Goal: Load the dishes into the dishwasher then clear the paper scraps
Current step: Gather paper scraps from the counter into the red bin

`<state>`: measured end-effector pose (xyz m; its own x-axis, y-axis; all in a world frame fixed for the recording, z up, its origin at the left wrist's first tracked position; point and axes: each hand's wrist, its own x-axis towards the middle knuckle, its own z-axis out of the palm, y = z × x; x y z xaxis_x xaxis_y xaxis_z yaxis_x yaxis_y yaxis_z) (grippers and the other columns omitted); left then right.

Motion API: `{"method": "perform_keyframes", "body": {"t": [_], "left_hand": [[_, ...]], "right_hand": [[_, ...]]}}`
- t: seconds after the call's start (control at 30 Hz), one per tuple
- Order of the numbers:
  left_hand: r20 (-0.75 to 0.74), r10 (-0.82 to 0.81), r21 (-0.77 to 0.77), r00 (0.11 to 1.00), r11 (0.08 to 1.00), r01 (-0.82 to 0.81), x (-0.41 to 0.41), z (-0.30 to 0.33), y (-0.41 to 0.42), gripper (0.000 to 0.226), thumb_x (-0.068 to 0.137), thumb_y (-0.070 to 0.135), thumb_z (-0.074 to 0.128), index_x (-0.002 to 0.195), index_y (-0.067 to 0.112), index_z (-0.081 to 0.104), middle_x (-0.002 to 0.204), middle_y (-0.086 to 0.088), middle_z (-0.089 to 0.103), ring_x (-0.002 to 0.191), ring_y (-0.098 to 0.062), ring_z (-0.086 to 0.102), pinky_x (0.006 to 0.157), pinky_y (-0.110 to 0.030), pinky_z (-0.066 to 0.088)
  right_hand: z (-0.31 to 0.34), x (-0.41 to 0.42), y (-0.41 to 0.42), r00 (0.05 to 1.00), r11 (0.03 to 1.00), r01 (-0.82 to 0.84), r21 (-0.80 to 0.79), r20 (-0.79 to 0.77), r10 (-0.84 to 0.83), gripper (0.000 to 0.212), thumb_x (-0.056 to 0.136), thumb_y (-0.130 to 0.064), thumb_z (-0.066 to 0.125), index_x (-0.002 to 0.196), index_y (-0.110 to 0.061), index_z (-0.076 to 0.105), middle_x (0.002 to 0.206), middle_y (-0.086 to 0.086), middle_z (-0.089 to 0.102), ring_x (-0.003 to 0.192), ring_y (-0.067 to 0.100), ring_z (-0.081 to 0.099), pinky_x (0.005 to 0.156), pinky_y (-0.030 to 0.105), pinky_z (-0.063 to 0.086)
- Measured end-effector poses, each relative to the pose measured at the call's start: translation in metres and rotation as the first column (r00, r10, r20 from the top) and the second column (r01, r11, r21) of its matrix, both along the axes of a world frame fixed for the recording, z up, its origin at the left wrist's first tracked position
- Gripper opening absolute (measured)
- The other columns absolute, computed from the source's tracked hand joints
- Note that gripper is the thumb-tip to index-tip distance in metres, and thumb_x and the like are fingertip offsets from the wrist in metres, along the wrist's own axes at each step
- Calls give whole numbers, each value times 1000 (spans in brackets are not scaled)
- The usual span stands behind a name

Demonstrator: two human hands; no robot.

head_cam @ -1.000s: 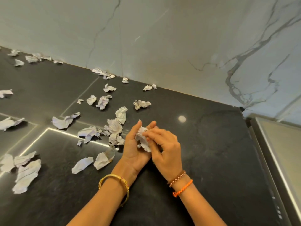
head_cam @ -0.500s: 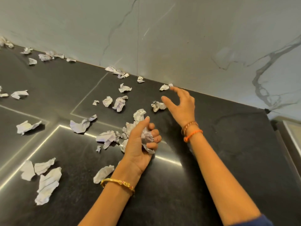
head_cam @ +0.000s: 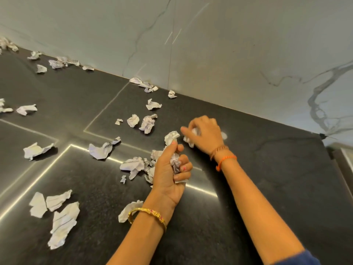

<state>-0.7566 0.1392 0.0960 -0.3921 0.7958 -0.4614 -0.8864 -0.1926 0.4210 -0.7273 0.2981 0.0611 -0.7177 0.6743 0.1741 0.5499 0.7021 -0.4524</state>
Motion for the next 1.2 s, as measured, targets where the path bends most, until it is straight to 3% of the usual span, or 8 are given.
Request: {"method": "perform_keyframes", "body": {"t": [0.17,0.27,0.37,0.47,0.67,0.93,1.03,1.2], "left_hand": [[52,67,46,996,997,-69,9,4,-8,31,95,30,41,69,15,46,39,5,36,30,-2,34,25,-7,18],[42,91,94,995,991,-95,12,6,-12,31,95,33,42,71,15,47,43,4,41,33,-3,40,30,-7,28],[-9,134,120,991,984,-132,21,10,-29,31,94,37,44,73,15,48,44,3,48,42,-8,56,44,-15,51],[23,136,153,990,978,-138,26,5,-43,31,93,38,44,72,15,51,54,0,58,60,-18,69,62,-33,57],[84,39,248,996,967,-59,33,1,-82,38,92,36,44,83,10,69,78,-5,69,70,-15,69,71,-27,56],[-49,75,166,996,984,-66,15,9,-106,47,94,36,40,73,12,74,72,-4,72,66,-14,70,64,-25,57],[-26,164,60,986,985,-162,1,12,-107,31,92,33,46,74,12,60,56,-1,64,49,-11,63,50,-19,53],[-24,277,43,961,960,-276,-32,24,-119,26,90,28,48,70,13,54,54,1,52,41,-9,50,33,-12,41]], "right_hand": [[0,62,-70,999,993,33,110,-12,-32,50,62,-70,21,56,-24,40,67,-3,54,68,19,55,50,27,25],[6,69,-85,969,983,181,3,-170,-178,45,71,-59,44,46,-23,34,50,-5,49,52,12,48,44,23,25],[20,72,-113,623,782,21,-623,-604,-498,50,86,-17,61,41,-20,40,34,-10,38,34,1,35,40,18,31],[41,69,-139,369,614,-277,-739,-672,-642,54,87,-10,58,36,-19,43,35,-13,35,30,0,29,32,13,24],[32,50,-198,730,995,23,-92,-679,-80,30,80,-44,50,76,-18,64,76,-2,62,72,14,54,66,22,39],[19,27,-206,944,858,182,480,-329,-16,44,90,-53,25,118,-37,55,123,-2,39,120,22,30,93,40,19],[32,12,-204,921,907,124,402,-386,45,50,82,-58,34,120,-34,55,122,-2,42,117,18,29,90,32,18],[40,-7,-169,878,986,22,-168,-468,-99,74,65,-70,23,121,-33,56,124,-2,44,119,17,32,92,28,23]]}}
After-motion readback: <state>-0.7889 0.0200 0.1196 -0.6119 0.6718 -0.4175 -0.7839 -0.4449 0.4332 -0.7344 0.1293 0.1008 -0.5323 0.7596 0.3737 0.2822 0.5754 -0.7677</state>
